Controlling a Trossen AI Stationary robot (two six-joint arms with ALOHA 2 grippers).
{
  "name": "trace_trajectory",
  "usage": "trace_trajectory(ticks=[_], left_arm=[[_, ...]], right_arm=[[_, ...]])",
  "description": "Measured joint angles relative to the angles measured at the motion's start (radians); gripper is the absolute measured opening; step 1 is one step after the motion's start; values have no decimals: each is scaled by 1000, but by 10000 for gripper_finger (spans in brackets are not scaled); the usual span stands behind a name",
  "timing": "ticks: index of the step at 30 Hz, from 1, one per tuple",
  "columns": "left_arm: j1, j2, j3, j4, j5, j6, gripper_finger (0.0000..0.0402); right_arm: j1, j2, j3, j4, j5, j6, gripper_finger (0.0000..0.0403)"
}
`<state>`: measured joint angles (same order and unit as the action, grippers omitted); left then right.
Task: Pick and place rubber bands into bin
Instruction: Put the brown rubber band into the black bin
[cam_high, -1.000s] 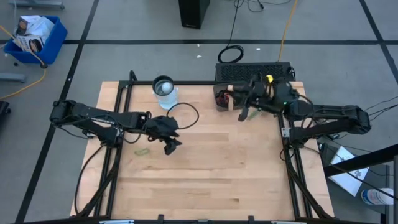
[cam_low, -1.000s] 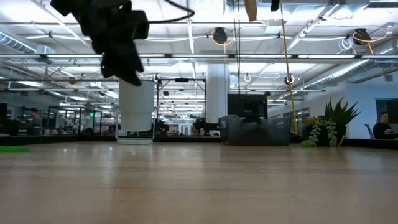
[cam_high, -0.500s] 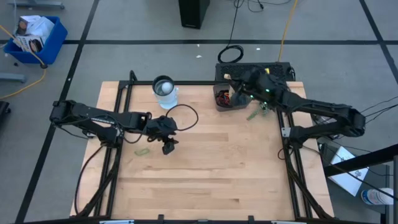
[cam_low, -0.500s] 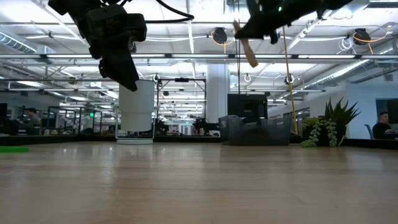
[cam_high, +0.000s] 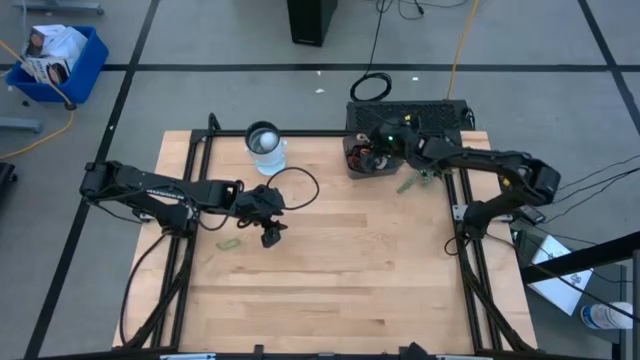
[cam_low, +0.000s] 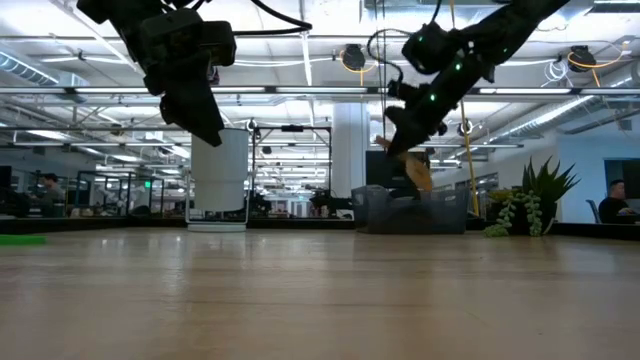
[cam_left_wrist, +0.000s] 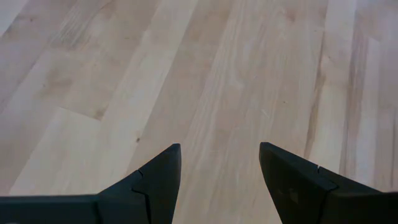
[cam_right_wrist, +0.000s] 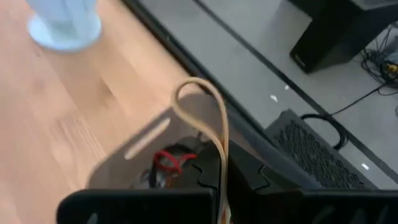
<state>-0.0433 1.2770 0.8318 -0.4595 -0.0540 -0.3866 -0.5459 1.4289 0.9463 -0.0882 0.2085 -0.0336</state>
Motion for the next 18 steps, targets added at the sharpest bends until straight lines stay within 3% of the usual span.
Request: trace_trajectory(ticks=[14, 18], left_arm=[[0, 0, 0, 1, 0, -2, 225], [0, 0, 0, 3, 0, -1, 225]], right_arm=[[-40, 125, 0, 1, 6, -39, 6], [-62, 125, 0, 9, 91, -40, 7]])
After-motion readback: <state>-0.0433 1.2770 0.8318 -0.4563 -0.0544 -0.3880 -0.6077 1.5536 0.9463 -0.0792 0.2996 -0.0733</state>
